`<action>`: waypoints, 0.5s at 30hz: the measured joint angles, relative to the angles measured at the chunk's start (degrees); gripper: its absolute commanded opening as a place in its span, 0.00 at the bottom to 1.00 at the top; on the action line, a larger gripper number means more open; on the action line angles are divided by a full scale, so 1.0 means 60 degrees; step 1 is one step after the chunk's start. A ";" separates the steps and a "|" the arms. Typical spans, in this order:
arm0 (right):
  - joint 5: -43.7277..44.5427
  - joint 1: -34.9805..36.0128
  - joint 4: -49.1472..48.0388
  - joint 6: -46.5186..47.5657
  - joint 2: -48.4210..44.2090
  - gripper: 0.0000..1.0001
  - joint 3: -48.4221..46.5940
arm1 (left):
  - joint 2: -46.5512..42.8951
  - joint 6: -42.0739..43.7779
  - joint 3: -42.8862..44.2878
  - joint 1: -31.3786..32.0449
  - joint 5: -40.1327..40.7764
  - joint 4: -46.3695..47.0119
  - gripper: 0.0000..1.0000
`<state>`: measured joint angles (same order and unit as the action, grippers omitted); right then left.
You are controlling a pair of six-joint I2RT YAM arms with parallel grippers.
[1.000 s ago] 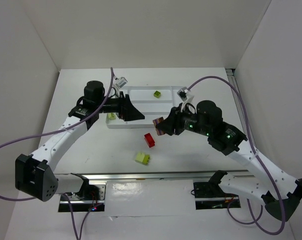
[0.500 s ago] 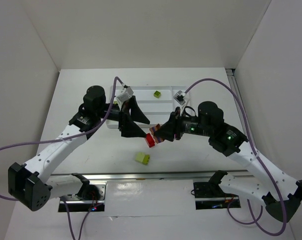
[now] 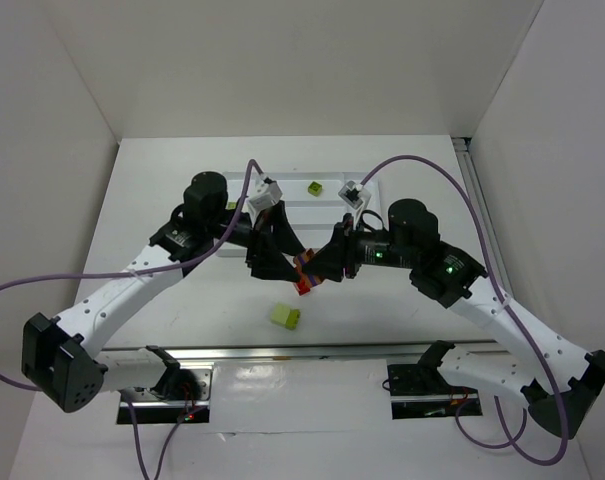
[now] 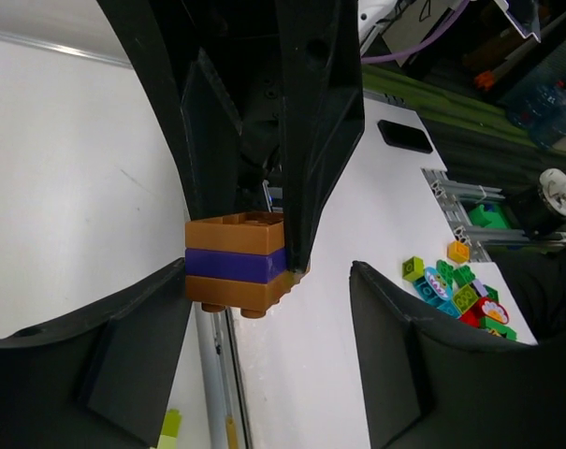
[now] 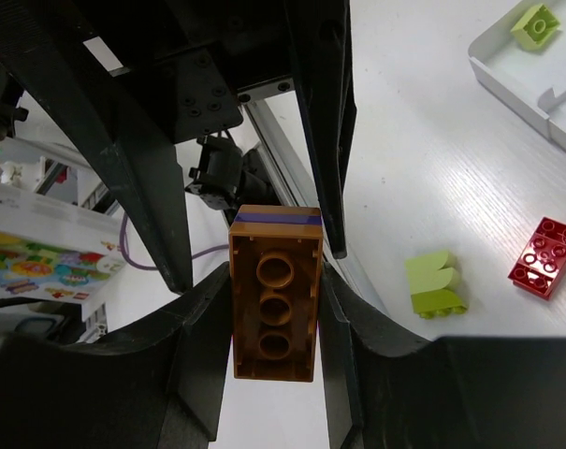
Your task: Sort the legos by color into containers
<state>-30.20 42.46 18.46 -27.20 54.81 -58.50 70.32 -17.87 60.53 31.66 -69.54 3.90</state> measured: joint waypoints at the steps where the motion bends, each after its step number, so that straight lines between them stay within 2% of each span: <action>1: 0.0000 0.0000 0.0000 0.0004 0.0011 0.35 0.0000 | 0.0036 0.0007 0.0007 0.0007 0.0004 -0.0087 0.75; 5: 0.0007 0.0000 0.0011 0.0047 0.0011 0.35 0.0000 | 0.0160 0.0015 0.0124 0.0007 0.0011 -0.0288 0.71; 6: 0.0025 0.0000 0.0018 0.0076 0.0011 0.35 0.0000 | 0.0160 0.0015 0.0146 0.0007 0.0011 -0.0313 0.62; 8: -0.0004 0.0011 0.0011 0.0146 0.0011 0.35 -0.0007 | 0.0164 -0.0018 0.0186 0.0004 0.0091 -0.0379 0.54; 15: -0.0029 0.0000 -0.0004 0.0342 -0.0022 0.35 -0.0080 | 0.0532 0.0222 0.0852 -0.0011 0.0036 -0.1209 0.50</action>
<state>-30.37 42.46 18.44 -25.15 54.68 -58.98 73.52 -16.53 65.65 31.59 -69.32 -3.36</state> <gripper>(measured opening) 0.444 0.543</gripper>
